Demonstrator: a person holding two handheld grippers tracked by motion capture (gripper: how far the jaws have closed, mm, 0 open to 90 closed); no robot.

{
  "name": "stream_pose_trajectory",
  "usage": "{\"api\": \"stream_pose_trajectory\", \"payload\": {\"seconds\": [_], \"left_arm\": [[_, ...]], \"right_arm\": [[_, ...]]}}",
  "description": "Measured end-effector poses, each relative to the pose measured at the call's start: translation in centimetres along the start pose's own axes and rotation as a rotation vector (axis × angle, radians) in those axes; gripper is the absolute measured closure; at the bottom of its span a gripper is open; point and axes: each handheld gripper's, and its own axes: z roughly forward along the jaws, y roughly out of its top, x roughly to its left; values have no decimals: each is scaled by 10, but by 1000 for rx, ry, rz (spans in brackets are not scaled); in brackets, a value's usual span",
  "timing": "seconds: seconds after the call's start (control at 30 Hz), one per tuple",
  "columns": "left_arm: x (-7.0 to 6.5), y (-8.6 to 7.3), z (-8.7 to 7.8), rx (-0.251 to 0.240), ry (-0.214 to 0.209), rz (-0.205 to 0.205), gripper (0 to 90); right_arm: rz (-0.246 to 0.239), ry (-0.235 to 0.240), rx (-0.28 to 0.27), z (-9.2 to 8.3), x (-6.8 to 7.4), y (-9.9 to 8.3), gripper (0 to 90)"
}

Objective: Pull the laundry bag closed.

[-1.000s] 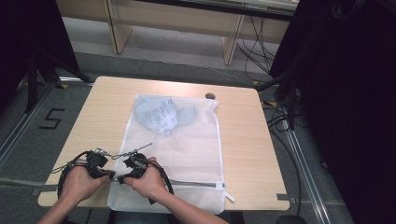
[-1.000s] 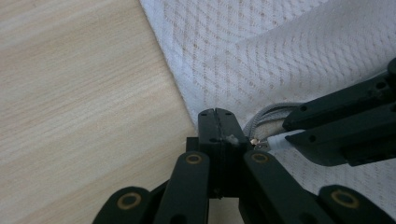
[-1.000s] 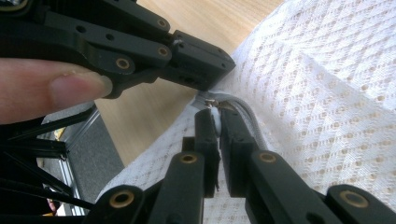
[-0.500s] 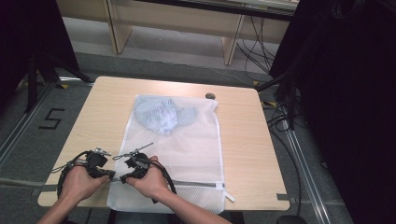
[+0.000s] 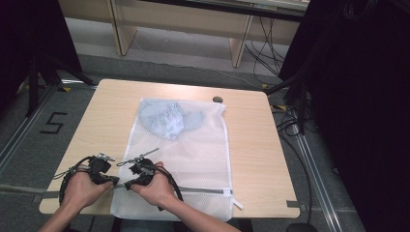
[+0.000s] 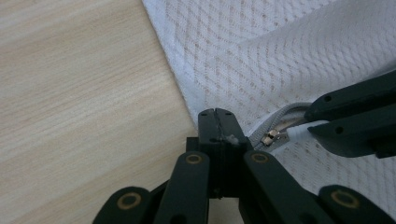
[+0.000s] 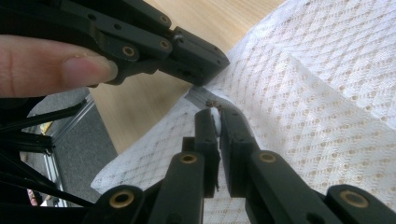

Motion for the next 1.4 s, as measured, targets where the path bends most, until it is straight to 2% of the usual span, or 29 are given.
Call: {"api": "stream_pose_trajectory", "payload": {"seconds": [0.17,0.2,0.23,0.27,0.3,0.37,0.43,0.67,0.73,0.77,0.83,0.87,0.9,0.93,0.97,1.0,1.03,1.07,1.1,1.17,1.2,1.23,1.27,1.37,1.4], "left_arm": [[-1,-1,1,-22,7,-5,899],[-1,-1,1,-20,6,-3,899],[-1,-1,1,-26,8,-12,899],[0,-1,0,-3,4,2,899],[0,-1,-1,1,-1,-2,899],[0,-1,0,-1,-1,3,899],[0,-1,0,-1,-1,3,899],[1,0,-1,4,-5,3,899],[2,0,0,-7,-11,2,899],[3,0,0,-3,-21,-4,899],[3,0,0,0,-17,-1,900],[2,0,1,-6,-22,-9,899],[1,-1,1,-17,-9,-12,899],[1,-1,2,-28,-11,-15,899],[2,0,1,-11,-17,-5,899],[3,-1,1,-14,-24,-12,899],[3,-2,2,-30,-23,-8,899],[3,0,1,-7,-17,-7,899],[2,0,1,-9,-15,-5,899],[2,-1,2,-25,-14,-12,899],[3,0,0,-4,-21,-7,900],[3,0,0,-4,-17,-10,899],[1,-1,1,-21,-9,-19,899],[1,-1,2,-27,-9,-16,899],[1,0,0,-1,-8,-5,900]], "right_arm": [[-12,3,-6,0,-1,0,869],[6,3,-3,0,-1,-1,870],[4,4,-4,0,-1,-1,870],[8,3,-1,-1,-1,-1,870],[1,1,-4,-1,-1,-1,869],[-9,1,-4,-2,-2,0,870],[7,-4,-3,-3,-1,-1,869],[2,-7,1,-7,-2,-1,869],[-6,8,-3,-9,-4,1,870],[6,-7,-9,-10,-3,1,870],[0,-10,-10,-10,-3,1,870],[16,-12,-1,-9,-1,0,869],[20,-12,-1,-9,-1,0,870],[4,-9,-9,-9,-2,-1,869],[11,-8,-6,-10,-2,0,870],[40,-13,9,-11,0,0,870],[16,-9,-8,-11,-2,0,869],[33,-14,1,-11,0,0,869],[4,-7,-11,-10,-2,-1,869],[16,-4,-6,-10,-3,-1,870],[16,0,-11,-11,-3,-1,870],[25,1,-8,-12,-3,-1,870],[15,1,-11,-11,-4,-1,870],[13,-1,-11,-12,-4,-2,870],[14,-8,-10,-13,-4,-2,869]]}}
